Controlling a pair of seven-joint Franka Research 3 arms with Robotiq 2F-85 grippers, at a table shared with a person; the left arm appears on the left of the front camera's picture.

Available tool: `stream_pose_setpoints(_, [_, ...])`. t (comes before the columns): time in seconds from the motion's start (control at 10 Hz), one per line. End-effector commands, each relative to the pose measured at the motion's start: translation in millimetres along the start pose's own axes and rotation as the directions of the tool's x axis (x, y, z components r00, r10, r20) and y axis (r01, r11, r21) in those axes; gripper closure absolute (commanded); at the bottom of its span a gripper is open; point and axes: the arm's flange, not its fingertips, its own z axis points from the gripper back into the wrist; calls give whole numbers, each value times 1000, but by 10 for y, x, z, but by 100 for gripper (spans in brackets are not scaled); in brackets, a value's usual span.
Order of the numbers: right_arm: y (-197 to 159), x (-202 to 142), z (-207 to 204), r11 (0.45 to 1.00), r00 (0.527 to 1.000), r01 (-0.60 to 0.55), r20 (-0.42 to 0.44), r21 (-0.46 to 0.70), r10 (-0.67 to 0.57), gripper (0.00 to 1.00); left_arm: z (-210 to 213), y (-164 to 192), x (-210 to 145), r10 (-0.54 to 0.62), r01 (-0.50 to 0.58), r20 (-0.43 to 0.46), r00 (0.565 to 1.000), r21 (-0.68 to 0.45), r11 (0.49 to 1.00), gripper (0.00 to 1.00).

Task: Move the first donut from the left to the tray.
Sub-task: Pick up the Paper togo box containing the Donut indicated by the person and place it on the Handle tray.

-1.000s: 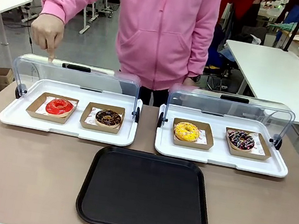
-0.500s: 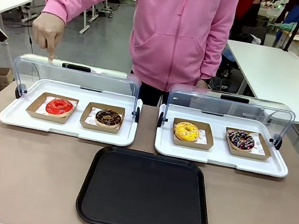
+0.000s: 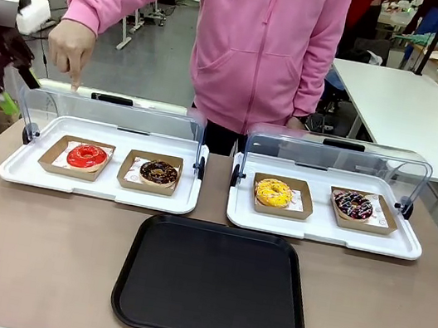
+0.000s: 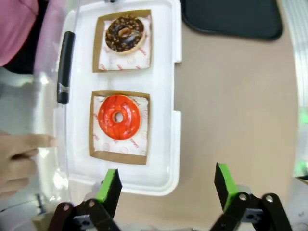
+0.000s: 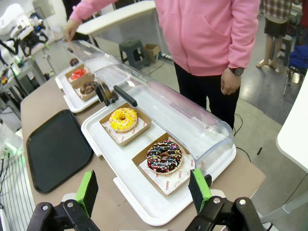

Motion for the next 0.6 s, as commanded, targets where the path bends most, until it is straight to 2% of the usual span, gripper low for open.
stream_pose_setpoints(0.0, [32,20,15,1000,1000,-6,8,5,6,0,-289,-173,-50,-11,15,-31,999,112,994,0])
stream_pose_setpoints(0.3, [32,20,15,1000,1000,-6,8,5,6,0,-891,-176,-119,-52,70,-135,990,133,989,0])
stream_pose_setpoints(0.5, [32,20,15,1000,1000,-6,8,5,6,0,-1137,-107,-160,-58,71,-145,988,90,993,0])
